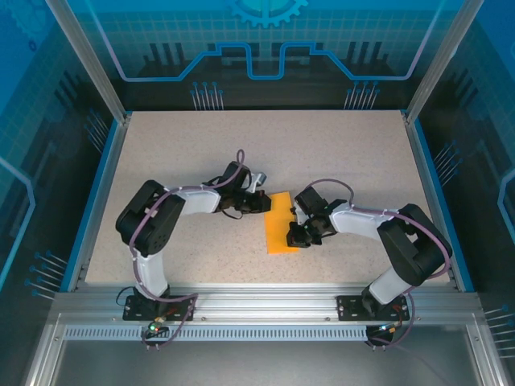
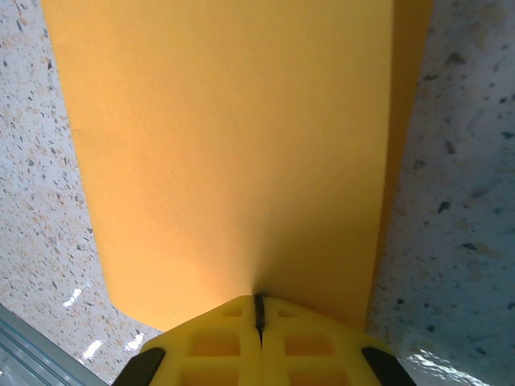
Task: Fold a paper plane with a square sheet of paper (fold left side to right side)
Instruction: First fold the square sheet of paper in half at the center of the table.
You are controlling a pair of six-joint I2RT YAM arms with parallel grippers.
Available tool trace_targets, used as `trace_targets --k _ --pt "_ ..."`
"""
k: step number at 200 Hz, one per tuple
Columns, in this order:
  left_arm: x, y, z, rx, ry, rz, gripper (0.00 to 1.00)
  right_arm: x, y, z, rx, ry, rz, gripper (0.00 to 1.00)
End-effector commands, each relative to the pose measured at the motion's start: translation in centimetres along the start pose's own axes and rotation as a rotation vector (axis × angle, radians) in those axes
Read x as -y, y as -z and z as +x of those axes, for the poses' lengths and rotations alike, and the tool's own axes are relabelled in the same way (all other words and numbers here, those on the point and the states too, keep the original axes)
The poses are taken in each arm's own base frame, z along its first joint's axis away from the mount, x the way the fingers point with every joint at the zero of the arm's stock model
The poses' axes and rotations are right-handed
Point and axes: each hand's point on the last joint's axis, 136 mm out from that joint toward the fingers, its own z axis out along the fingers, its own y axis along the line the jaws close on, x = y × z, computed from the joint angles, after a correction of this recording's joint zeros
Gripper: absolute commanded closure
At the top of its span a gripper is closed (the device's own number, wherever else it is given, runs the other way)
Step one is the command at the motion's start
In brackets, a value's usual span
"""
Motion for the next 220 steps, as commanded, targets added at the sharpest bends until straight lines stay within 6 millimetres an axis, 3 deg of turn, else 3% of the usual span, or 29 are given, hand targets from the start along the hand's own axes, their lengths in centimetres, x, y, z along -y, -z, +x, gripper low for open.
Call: trace_targets --k 1,82,158,220 --pt "-0.4 -1.0 -0.3 -0.013 -0.011 0.005 0.91 5.6 -1.2 4.5 -0.153 -0.090 0.214 1.00" --pt "-4.4 -1.7 -1.0 0.032 0.054 -0.141 0.92 6.0 -1.1 4.8 -0.166 -0.086 0.228 1.00" --pt "-4.8 -1.1 -4.0 0.079 0.059 -0.163 0.91 6.3 -1.3 5.2 -0.177 -0.090 0.229 1.00" --pt "-6.4 -1.2 -5.5 0.095 0.085 -0.190 0.90 5.8 -1.6 5.5 -0.154 -0.128 0.179 1.00"
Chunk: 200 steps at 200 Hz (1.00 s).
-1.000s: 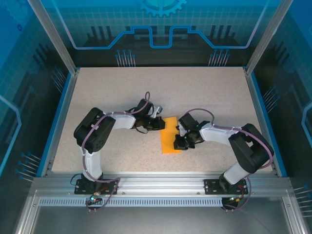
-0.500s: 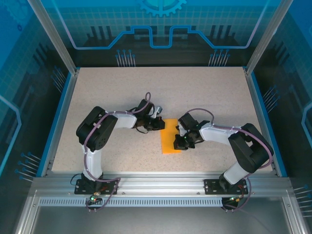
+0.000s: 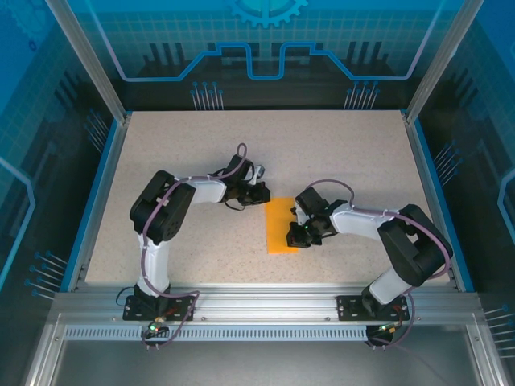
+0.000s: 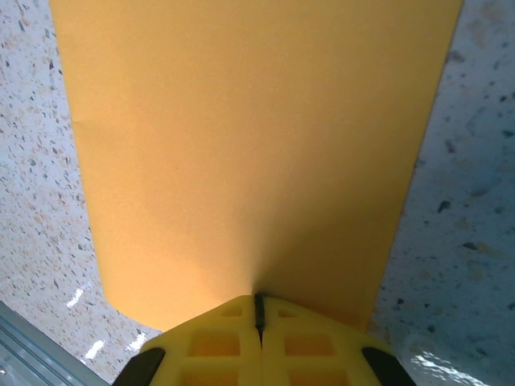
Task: Fold a paper plane with a square sheet of paper (fold left side to right side)
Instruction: First fold the square sheet of paper in half at the center of the table.
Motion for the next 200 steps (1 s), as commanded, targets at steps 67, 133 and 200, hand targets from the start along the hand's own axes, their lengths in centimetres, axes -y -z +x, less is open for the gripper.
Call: trace_targets --k 67,133,200 --pt "-0.4 1.5 -3.8 0.058 -0.016 -0.027 0.83 3.5 -2.3 4.4 -0.109 -0.152 0.082 1.00" --pt "4.1 7.4 -3.2 0.095 -0.045 0.044 0.75 -1.0 0.7 0.0 0.098 -0.086 -0.057 0.82" --pt "6.2 5.1 3.6 -0.110 0.011 0.076 0.76 1.5 5.5 -1.9 0.237 -0.050 0.034 0.49"
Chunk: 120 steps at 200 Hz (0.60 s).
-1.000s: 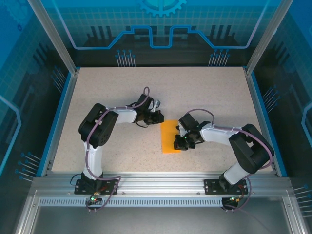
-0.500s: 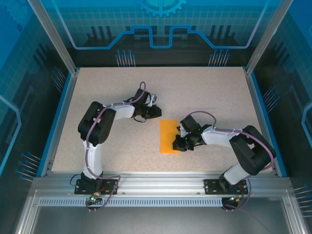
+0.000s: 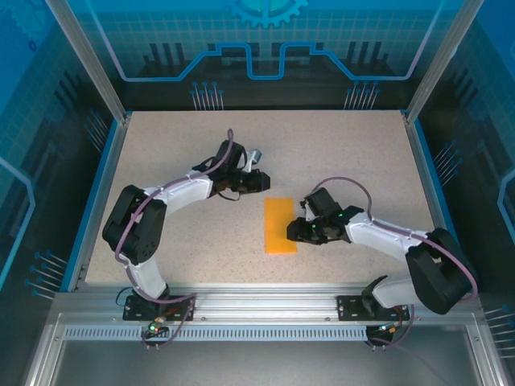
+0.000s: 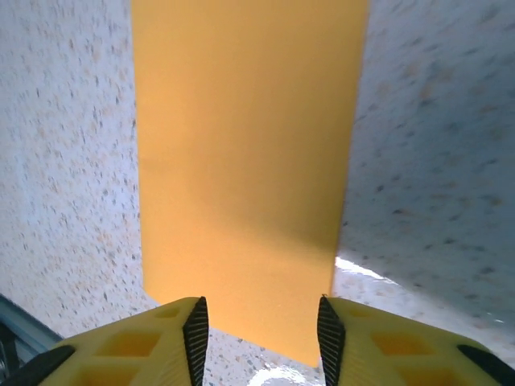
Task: Fold a paper plane with a square sheet of paper (fold left side to right side)
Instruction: First fold the square sheet of paper in half at the center of the table, then fold the triangle a second time at the center of the table.
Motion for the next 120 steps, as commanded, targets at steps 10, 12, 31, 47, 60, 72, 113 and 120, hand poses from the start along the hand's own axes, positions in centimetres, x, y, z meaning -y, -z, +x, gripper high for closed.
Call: trace_targets --k 10,12,31,47,60,72,113,120 --pt "-0.8 -2.5 5.5 -0.172 0.078 -0.036 0.76 2.2 1.3 -0.4 0.019 -0.034 0.038 0.47" --pt "-0.9 -2.6 5.6 -0.174 0.080 -0.041 0.75 2.2 1.4 -0.4 0.019 -0.033 0.034 0.47" --pt "-2.0 -3.6 7.0 -0.203 0.103 -0.084 0.76 2.1 1.3 -0.1 0.001 -0.073 -0.029 0.45" --pt "-2.8 -4.2 7.6 -0.214 0.128 -0.105 0.76 1.9 1.2 0.5 -0.026 -0.091 -0.064 0.45" --pt "-3.3 -4.5 8.1 -0.221 0.138 -0.122 0.76 1.7 1.0 0.8 -0.043 -0.100 -0.086 0.45" --pt "-3.8 -4.7 8.5 -0.230 0.147 -0.135 0.76 1.4 0.8 1.1 -0.061 -0.113 -0.109 0.46" --pt "-5.0 -5.4 9.6 -0.256 0.167 -0.161 0.77 0.9 -0.1 1.8 -0.121 -0.140 -0.150 0.47" --pt "-5.3 -5.4 9.8 -0.260 0.171 -0.169 0.77 1.0 -0.3 2.0 -0.135 -0.149 -0.150 0.48"
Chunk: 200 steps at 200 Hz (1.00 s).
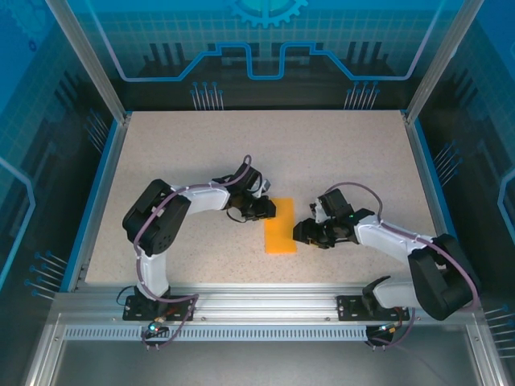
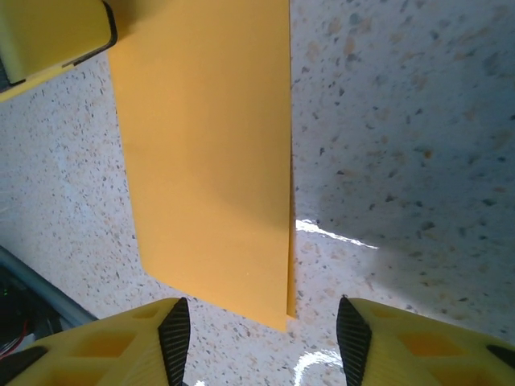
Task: Fold a paper plane with a square sheet of paper (fold left side to right side)
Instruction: Fold the triangle a second time at the center of the table.
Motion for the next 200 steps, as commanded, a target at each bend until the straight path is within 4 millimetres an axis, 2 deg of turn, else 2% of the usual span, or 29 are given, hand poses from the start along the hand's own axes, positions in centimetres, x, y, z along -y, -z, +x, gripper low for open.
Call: trace_targets --k 1,47,126,200 --pt "-1.6 -0.9 1.1 -0.031 0.040 -0.046 0.77 -0.2 -0.6 0.7 -0.058 -0.041 -0.043 0.48" --pt "-2.5 -1.1 1.7 -0.045 0.052 -0.075 0.77 -0.7 -1.4 0.8 -0.090 -0.050 -0.063 0.49" --pt "-2.4 -1.3 1.9 -0.049 0.046 -0.075 0.78 -1.1 -2.6 0.7 -0.113 -0.059 -0.090 0.53" --pt "-2.0 -1.2 1.9 -0.047 0.038 -0.064 0.77 -2.2 -2.9 -0.4 -0.084 -0.041 -0.128 0.60"
